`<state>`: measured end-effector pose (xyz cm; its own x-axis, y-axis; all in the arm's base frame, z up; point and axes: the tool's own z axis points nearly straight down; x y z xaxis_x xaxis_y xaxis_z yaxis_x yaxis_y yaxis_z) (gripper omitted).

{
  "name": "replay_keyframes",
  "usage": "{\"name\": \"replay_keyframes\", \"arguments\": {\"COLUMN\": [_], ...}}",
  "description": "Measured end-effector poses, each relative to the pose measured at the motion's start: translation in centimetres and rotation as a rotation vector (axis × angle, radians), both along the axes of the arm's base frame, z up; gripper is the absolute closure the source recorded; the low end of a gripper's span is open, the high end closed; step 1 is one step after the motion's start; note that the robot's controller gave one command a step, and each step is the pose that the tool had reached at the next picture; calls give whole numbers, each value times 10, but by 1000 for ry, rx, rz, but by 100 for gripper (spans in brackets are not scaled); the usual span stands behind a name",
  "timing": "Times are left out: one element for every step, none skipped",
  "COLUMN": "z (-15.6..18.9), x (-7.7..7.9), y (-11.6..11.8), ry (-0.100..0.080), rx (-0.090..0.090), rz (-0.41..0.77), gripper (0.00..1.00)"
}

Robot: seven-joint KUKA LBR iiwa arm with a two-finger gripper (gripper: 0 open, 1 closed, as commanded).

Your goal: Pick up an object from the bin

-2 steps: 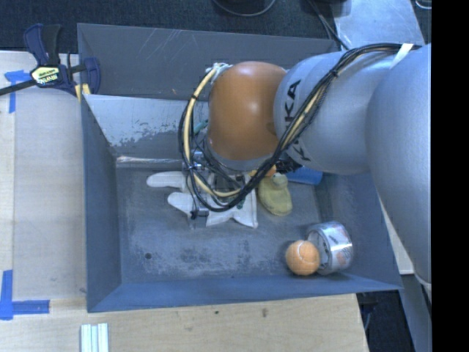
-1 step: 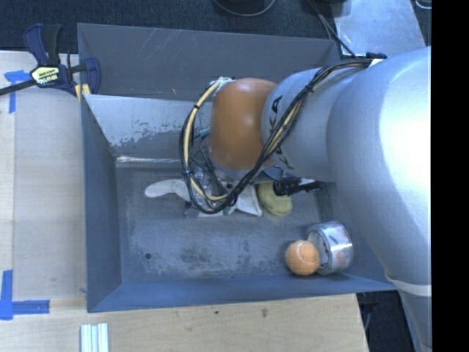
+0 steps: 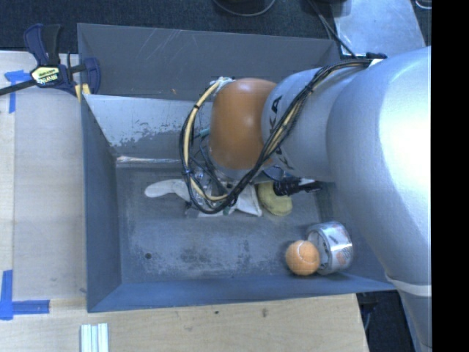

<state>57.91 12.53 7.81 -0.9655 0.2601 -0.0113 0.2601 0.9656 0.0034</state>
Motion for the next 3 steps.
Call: {"name": "replay_keyframes", "arguments": {"z": [95,95,146], "x": [-1,-1,-1], "y": [-8,-8,-10], "ry": [-1,-1,4], "rx": [0,0,-1], "rz": [-10,-10,-9], "gripper": [100,100,100]}}
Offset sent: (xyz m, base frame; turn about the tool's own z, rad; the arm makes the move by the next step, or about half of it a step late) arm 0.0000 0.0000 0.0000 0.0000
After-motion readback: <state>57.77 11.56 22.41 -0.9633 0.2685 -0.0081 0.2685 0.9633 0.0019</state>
